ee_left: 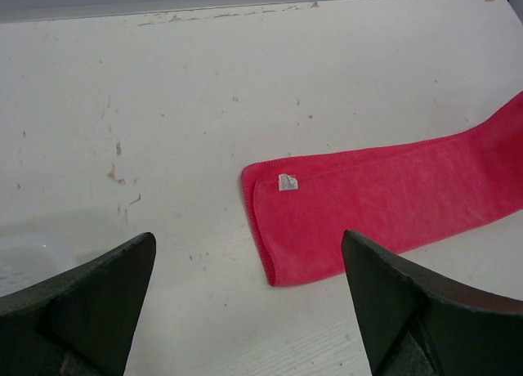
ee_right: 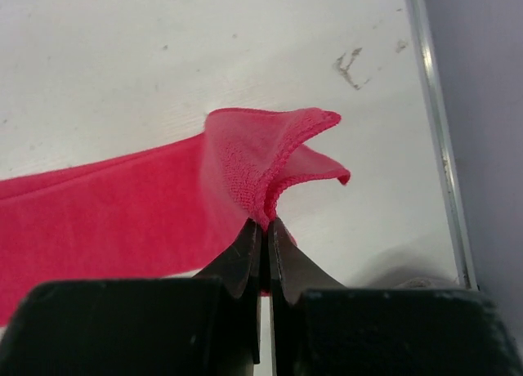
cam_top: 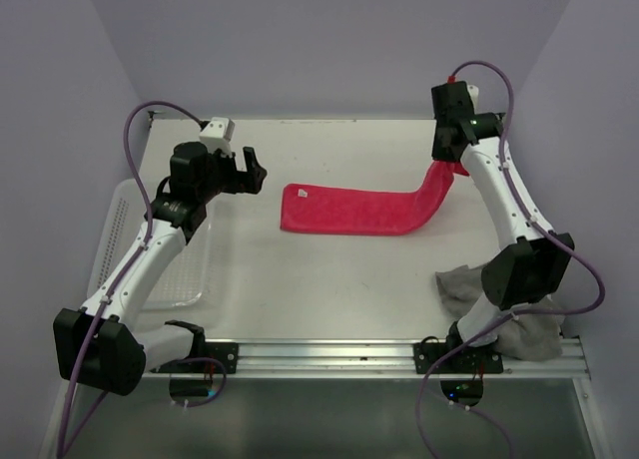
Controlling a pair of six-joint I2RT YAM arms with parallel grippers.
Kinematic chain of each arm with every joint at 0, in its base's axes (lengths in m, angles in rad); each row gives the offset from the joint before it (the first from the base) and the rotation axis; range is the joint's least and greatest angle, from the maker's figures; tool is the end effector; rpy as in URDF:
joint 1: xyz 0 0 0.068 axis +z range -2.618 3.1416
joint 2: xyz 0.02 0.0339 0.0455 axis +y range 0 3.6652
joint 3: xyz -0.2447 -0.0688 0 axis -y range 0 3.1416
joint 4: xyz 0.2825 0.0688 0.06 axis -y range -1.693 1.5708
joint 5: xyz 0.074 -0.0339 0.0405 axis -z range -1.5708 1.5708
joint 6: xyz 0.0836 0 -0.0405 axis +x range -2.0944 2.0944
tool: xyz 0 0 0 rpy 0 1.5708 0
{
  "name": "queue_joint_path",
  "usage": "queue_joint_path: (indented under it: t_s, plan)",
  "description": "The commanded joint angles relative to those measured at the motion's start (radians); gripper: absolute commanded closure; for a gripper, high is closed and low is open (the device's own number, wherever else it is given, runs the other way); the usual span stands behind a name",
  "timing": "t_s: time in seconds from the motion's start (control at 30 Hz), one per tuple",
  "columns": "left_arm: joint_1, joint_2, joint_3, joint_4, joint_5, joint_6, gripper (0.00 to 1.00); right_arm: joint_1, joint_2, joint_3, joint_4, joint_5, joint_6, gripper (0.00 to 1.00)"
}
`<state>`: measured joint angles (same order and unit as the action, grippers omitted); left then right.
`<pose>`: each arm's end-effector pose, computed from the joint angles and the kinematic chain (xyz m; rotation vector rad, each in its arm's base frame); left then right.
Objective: Roll the towels
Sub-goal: Fold the towel
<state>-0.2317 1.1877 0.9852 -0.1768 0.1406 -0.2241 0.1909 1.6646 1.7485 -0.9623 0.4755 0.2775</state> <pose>0.3506 -0.0947 0.2844 0.1015 1.9690 -0.4367 0.4138 0.0410 0.3264 0.3061 2.3321 -0.3562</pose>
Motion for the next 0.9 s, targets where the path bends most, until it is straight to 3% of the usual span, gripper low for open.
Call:
queue_joint_path:
  t_s: [0.0, 0.27, 0.4, 0.67, 0.87]
  plan:
    - [-0.004, -0.014, 0.001, 0.057, 0.031, -0.003, 0.01, 0.097, 0.073, 0.061, -0.052, -0.040, 0.034, 1.00]
    - [-0.004, -0.027, 0.000, 0.053, 0.017, -0.001, 0.01, 0.372, 0.397, 0.370, -0.142, -0.092, 0.084, 1.00]
    - [-0.006, -0.034, -0.006, 0.056, 0.010, -0.006, 0.01, 0.427, 0.588, 0.460, -0.154, -0.202, 0.100, 1.00]
    - [-0.008, -0.031, -0.006, 0.059, 0.024, -0.012, 0.00, 0.456, 0.569, 0.394, -0.127, -0.203, 0.111, 1.00]
    - [-0.008, -0.031, -0.006, 0.057, 0.017, -0.014, 0.00, 0.470, 0.526, 0.488, -0.185, -0.164, 0.100, 1.00]
